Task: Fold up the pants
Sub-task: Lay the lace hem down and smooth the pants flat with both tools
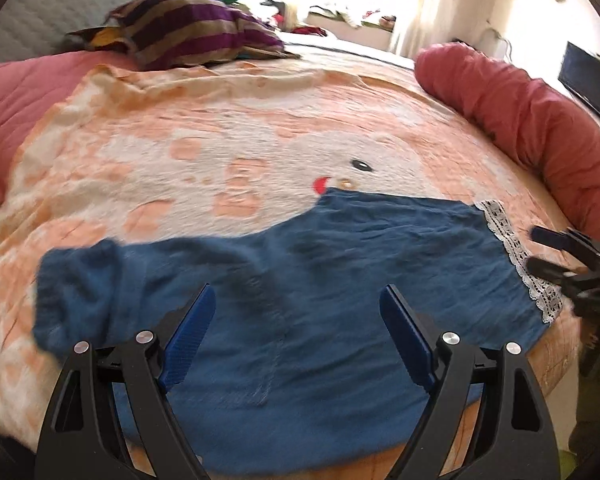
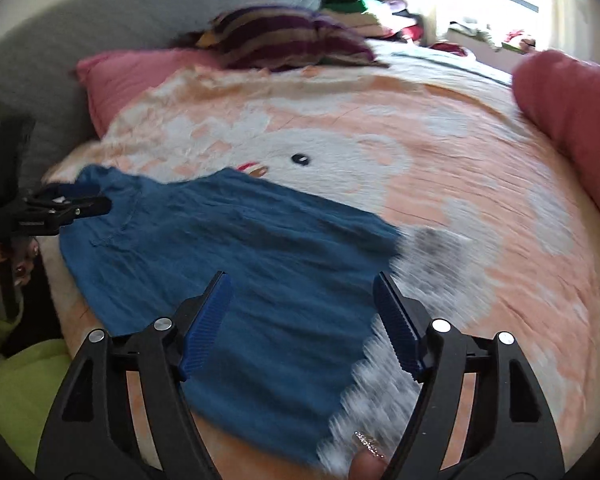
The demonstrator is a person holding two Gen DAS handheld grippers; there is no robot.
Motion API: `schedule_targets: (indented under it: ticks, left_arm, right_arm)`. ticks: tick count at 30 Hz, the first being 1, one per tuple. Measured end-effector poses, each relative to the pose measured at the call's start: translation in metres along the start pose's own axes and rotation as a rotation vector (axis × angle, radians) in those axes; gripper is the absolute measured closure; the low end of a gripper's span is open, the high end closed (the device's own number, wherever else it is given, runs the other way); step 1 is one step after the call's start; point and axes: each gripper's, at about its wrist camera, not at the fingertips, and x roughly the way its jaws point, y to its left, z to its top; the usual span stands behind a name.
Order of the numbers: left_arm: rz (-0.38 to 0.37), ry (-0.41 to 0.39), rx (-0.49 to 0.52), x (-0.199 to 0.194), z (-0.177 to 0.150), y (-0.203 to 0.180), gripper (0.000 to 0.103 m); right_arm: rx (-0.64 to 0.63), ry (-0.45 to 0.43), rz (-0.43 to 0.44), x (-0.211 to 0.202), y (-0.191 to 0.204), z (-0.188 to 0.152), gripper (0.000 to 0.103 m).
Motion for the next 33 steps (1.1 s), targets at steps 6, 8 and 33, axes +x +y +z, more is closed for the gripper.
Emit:
schedule_targets:
  ticks: [6, 8, 33]
  left_arm:
    - [-0.024, 0.083, -0.005, 0.048, 0.009, -0.003, 0.02]
    - [0.029, 0.113, -0.009, 0.061, 0.004, 0.002, 0.02]
    - [-0.013, 0.008, -0.012, 0.007, -0.021, 0.002, 0.005]
  right_arm:
    - [-0.001, 0.089, 0.057, 0.053, 0.009, 0.021, 0.027]
    - [0.034, 0.124, 0.061, 0.07, 0.005, 0.021, 0.023]
    - [0.133, 0.013, -0.033, -0.034, -0.015, -0.03, 0.015]
